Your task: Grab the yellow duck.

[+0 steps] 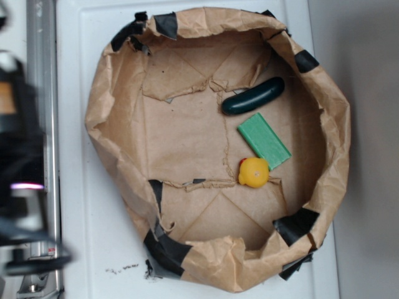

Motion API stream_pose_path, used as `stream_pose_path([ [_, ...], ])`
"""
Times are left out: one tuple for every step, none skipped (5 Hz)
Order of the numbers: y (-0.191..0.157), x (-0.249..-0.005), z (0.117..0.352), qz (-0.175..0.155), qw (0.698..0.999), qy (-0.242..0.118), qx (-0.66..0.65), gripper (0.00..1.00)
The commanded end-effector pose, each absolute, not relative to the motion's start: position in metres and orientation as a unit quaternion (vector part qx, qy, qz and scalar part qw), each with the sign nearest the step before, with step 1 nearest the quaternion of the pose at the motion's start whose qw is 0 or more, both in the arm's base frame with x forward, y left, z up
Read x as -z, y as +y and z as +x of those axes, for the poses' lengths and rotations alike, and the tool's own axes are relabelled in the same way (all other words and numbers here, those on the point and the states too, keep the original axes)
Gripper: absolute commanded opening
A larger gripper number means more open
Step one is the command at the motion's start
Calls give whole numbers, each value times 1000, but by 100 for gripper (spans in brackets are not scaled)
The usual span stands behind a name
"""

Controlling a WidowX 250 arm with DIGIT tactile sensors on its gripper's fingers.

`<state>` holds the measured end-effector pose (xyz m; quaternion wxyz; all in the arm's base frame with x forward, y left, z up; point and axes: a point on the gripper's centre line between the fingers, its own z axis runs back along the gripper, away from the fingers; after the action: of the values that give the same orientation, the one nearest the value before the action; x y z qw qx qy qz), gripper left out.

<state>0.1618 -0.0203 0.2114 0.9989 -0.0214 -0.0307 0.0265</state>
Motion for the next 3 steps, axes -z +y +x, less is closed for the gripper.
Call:
stream_pose_path([
  [-15,-192,225,-63,981,-124,-133,100],
  [-7,-158,252,-83,952,-145,-256,100],
  [5,-134,261,-61,936,-126,-324,100],
])
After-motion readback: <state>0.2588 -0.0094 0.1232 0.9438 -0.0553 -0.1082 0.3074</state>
